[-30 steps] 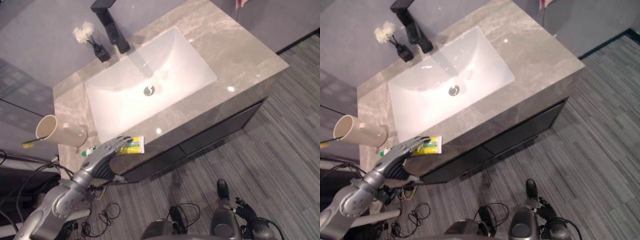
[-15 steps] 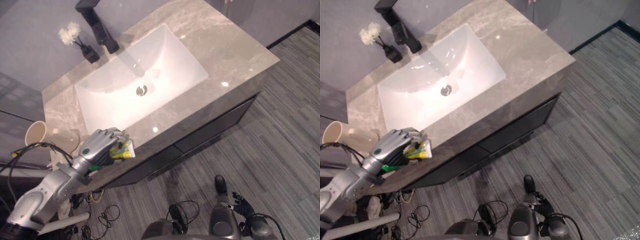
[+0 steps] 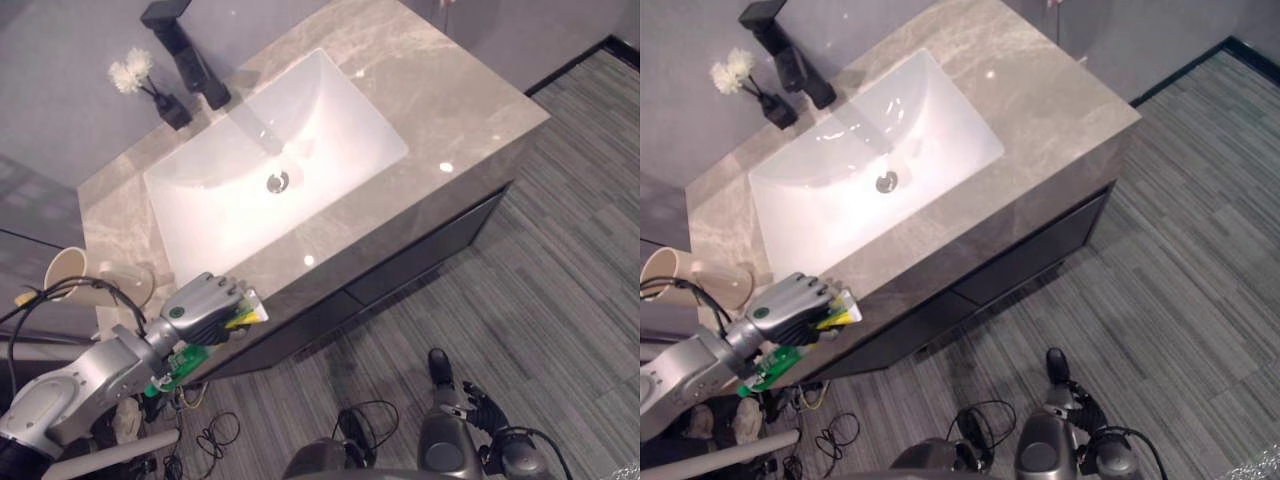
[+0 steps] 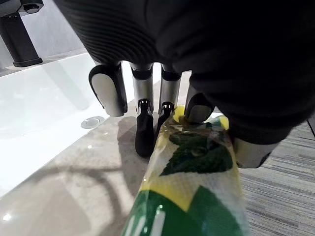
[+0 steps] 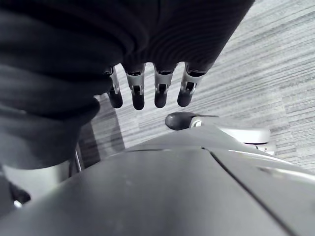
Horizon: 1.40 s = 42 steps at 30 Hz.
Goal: Organize washtable
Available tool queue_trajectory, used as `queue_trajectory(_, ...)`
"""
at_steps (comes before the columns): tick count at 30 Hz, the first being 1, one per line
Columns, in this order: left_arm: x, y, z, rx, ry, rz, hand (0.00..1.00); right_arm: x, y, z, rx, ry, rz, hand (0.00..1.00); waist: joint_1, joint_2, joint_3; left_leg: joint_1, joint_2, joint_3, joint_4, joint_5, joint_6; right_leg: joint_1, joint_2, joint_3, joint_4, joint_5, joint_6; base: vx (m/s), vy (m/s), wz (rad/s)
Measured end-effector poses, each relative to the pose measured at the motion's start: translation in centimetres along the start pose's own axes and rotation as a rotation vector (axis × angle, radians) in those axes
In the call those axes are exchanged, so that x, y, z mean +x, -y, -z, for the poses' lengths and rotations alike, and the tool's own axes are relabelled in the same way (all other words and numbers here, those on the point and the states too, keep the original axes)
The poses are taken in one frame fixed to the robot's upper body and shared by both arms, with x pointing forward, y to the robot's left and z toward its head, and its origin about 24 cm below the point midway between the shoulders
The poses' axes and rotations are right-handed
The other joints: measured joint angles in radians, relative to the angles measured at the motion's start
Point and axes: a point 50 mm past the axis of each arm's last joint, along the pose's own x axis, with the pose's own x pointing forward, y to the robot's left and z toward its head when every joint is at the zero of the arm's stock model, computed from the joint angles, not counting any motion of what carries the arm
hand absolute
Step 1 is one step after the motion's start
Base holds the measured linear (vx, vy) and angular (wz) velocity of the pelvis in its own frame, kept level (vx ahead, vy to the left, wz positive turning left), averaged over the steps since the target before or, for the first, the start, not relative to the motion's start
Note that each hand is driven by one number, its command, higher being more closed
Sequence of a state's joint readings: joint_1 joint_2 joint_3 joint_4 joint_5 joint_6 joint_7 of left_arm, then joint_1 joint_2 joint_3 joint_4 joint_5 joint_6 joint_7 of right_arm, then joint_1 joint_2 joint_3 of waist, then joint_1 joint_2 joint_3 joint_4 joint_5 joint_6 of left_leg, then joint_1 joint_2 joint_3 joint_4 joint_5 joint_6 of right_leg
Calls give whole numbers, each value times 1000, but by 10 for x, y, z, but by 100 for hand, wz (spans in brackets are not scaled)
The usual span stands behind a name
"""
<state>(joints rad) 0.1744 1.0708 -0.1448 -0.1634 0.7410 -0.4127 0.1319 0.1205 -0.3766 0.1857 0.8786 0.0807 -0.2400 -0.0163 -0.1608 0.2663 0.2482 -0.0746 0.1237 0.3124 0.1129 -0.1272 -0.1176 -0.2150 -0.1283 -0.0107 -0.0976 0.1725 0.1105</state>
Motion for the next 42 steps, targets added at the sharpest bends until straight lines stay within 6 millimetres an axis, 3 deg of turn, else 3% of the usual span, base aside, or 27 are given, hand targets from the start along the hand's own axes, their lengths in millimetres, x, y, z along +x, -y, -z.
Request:
queue_trajectory(9, 10, 3, 3, -33, -121, -145, 100, 0, -2, 0, 27, 1, 11, 0, -5, 0, -4, 3, -1, -16, -4, 3, -5, 14, -4, -13, 0, 4, -3, -33, -1, 5)
queue_trajectory(13, 15, -5, 0, -64, -170, -236, 100, 0, -7, 3, 69, -18, 15, 0, 14, -23, -8, 15, 2, -17, -11, 12, -17, 14, 1, -13, 0, 11, -8, 0, 0, 1)
queue_trajectory(16, 14, -23, 0, -75, -227, -363, 100, -2, -14, 9, 143, -44, 34, 0, 15, -49, -12, 17, 3, -21, -13, 16, -22, 15, 2, -15, 0, 16, -11, -8, -6, 3)
queue_trajectory(22, 8, -72, 2, -99, -279, -682, 100, -7, -19, 22, 221, -94, 48, 0, 40, -70, -24, 38, 3, -14, -13, 20, -16, 34, 2, -12, 0, 16, -11, 1, 5, -3)
queue_trajectory(28, 6, -82, -8, -185, -264, -817, 100, -15, -24, 35, 228, -145, 35, 0, 71, -88, -78, 55, 3, -12, -25, 21, -15, 56, 3, -16, 0, 15, -11, -15, 3, 1)
queue_trajectory(36, -9, -102, 1, -275, -324, -1036, 100, -25, -41, 53, 247, -230, -14, 0, 98, -145, -155, 91, 15, -17, -35, 20, -15, 103, 3, -43, -1, 12, -16, -51, -7, 7)
queue_trajectory(42, -25, -118, 17, -353, -375, -1202, 100, -30, -46, 61, 241, -273, -48, 0, 123, -161, -202, 107, 19, -24, -38, 21, -16, 124, 2, -62, -1, 10, -18, -28, -8, 7)
